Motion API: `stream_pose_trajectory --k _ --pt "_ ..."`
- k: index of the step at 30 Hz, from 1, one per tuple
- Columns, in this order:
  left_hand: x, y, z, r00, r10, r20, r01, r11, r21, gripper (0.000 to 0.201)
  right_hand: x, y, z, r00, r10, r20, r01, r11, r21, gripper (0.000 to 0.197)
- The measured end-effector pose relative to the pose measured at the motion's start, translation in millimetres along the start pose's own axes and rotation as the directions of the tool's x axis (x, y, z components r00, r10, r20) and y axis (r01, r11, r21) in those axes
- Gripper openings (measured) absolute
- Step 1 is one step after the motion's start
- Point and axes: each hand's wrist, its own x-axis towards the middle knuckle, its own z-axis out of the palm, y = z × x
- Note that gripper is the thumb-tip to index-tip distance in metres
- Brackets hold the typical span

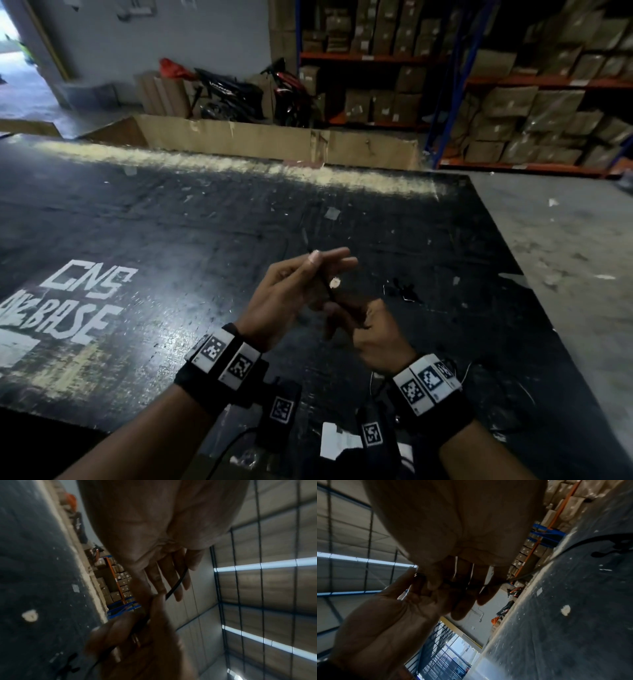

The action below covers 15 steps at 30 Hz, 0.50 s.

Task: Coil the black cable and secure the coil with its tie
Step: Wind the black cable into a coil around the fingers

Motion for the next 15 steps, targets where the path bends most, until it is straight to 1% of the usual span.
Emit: stream_pose_trajectory --k 2,3,6,9,10,12,14,15 --pt "7.4 8.4 -3.4 1.000 -0.014 -0.007 0.013 0.987 -0.160 0.042 -5.0 5.0 -1.4 0.999 0.033 -0.004 -0.032 0.995 0.093 0.027" --pt "11.7 12.8 -5.5 1.000 -0.014 0.001 0.014 0.976 -0.219 0.043 -7.7 6.9 -3.7 0.998 0.061 -0.008 -0.060 0.993 0.101 0.029" --pt "22.1 28.9 -10.3 0.999 -0.011 0.033 0.022 0.936 -0.351 0.044 -16.5 17.4 -16.1 0.987 0.162 -0.007 -0.161 0.986 0.050 0.033" --pt "27.2 45.3 -14.9 0.998 0.008 0.059 0.020 0.888 -0.459 0.046 -22.8 33.0 -29.6 0.961 0.275 0.000 -0.272 0.948 0.163 0.041" --pt "27.5 49.1 -16.0 0.998 0.014 0.065 0.020 0.871 -0.492 0.046 -24.1 41.1 -33.9 0.944 0.329 -0.026 -0.318 0.926 0.203 0.041" --pt "26.6 52.3 -15.2 0.995 0.018 0.103 0.040 0.843 -0.536 0.045 -26.2 52.0 -43.5 0.880 0.466 -0.089 -0.433 0.866 0.251 0.043" --pt "24.6 47.0 -9.6 0.980 0.004 0.201 0.107 0.836 -0.538 0.045 -25.4 59.8 -54.8 0.820 0.564 -0.103 -0.523 0.810 0.265 0.041" --pt "23.4 41.3 -5.2 0.962 -0.007 0.274 0.157 0.833 -0.531 0.044 -23.2 60.2 -60.8 0.798 0.597 -0.089 -0.560 0.787 0.258 0.040"
